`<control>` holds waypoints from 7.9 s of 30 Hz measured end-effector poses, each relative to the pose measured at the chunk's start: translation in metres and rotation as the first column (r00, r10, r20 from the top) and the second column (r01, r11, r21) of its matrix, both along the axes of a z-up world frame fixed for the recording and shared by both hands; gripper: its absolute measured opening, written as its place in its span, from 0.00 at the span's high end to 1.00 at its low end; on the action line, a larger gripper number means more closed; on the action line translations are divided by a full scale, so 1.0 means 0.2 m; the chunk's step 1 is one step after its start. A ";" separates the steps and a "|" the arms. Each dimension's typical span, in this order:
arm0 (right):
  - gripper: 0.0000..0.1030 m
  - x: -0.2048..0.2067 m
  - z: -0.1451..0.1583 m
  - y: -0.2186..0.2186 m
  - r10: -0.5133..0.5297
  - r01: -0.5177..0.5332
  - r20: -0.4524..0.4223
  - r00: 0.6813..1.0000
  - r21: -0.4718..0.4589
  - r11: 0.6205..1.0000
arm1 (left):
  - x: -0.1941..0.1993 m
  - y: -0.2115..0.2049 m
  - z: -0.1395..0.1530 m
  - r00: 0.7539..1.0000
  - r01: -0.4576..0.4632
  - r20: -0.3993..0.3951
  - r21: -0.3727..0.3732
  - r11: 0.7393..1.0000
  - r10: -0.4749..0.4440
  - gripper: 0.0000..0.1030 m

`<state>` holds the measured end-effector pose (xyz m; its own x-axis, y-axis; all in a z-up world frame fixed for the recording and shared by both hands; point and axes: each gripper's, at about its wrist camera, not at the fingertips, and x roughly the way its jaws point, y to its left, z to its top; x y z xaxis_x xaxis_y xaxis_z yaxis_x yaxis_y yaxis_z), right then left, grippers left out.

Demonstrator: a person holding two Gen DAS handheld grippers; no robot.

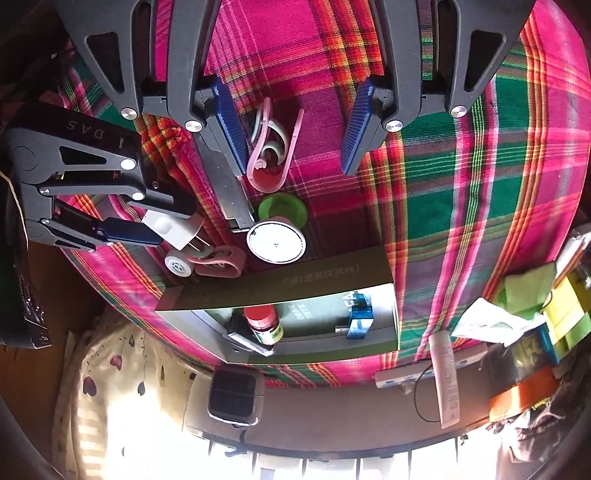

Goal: Organize rigid objects
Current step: 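Close the left gripper on the pink clip while the right gripper grasps the white charger plug, then carry the pink clip and white charger over the green box with both grippers, then lower both items into the box and open the left gripper to release the pink clip, then open the right gripper to release the charger and withdraw both grippers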

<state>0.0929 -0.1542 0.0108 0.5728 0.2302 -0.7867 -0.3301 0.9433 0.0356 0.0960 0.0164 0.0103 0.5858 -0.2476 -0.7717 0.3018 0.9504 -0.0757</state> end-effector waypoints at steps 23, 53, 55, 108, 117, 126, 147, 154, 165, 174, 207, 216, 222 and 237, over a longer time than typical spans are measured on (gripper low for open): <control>0.65 -0.02 0.00 -0.04 0.009 -0.009 0.003 1.000 0.048 0.999 | -0.02 0.03 0.00 0.997 -0.074 0.016 0.015 0.997 0.074 0.70; 0.66 -0.05 0.01 -0.05 0.004 -0.004 0.005 1.000 0.068 0.998 | -0.04 0.07 0.02 0.995 -0.094 0.018 -0.034 0.995 0.095 0.78; 0.66 -0.05 0.01 -0.05 0.004 -0.004 0.007 1.000 0.070 0.998 | -0.05 0.07 0.03 0.995 -0.094 0.022 -0.036 0.995 0.095 0.78; 0.66 0.18 0.27 -0.21 -0.081 0.069 0.101 0.992 0.115 0.991 | 0.27 0.07 0.29 0.990 -0.077 0.115 -0.081 0.994 0.086 0.78; 0.66 0.31 0.26 -0.15 -0.054 0.044 0.082 0.995 0.119 0.992 | 0.41 0.06 0.27 0.991 -0.092 0.092 -0.100 0.991 0.101 0.78; 0.66 0.43 0.21 -0.09 -0.034 0.030 0.041 0.999 0.102 0.994 | 0.53 0.04 0.23 0.992 -0.093 0.072 -0.090 0.992 0.100 0.78; 0.66 0.56 0.11 -0.01 -0.010 0.011 -0.021 1.000 0.053 0.999 | 0.66 0.01 0.10 0.995 -0.095 0.015 -0.062 0.994 0.096 0.78; 0.66 0.58 0.09 0.01 -0.002 0.004 -0.031 1.000 0.051 0.999 | 0.68 0.01 0.08 0.994 -0.106 0.001 -0.055 0.993 0.106 0.78; 0.66 0.61 0.07 0.05 0.010 -0.008 -0.031 0.999 0.072 0.997 | 0.69 0.01 0.08 0.993 -0.114 0.003 -0.040 0.993 0.114 0.78; 0.66 0.63 0.06 0.08 0.024 -0.021 -0.036 0.999 0.085 0.996 | 0.69 0.00 0.07 0.993 -0.116 0.005 -0.034 0.993 0.117 0.78; 0.66 0.63 0.04 0.10 0.054 -0.047 -0.049 0.997 0.134 0.990 | 0.67 0.00 0.07 0.994 -0.102 0.021 -0.050 0.993 0.103 0.71; 0.66 0.62 0.04 0.09 0.050 -0.042 -0.051 0.997 0.151 0.988 | 0.66 0.01 0.09 0.994 -0.104 0.030 -0.053 0.993 0.106 0.66; 0.66 0.61 0.06 0.07 0.043 -0.036 -0.039 0.998 0.157 0.987 | 0.64 0.02 0.09 0.993 -0.111 0.029 -0.059 0.992 0.113 0.63; 0.65 0.54 0.11 0.04 0.019 -0.018 -0.004 1.000 0.176 0.984 | 0.52 0.04 0.16 0.989 -0.122 0.074 -0.072 0.990 0.127 0.61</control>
<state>0.2004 -0.1464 0.0330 0.5630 0.3756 -0.7361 -0.3468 0.9159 0.2021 0.2000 0.0239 0.0429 0.6732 -0.2188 -0.7064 0.1891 0.9744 -0.1215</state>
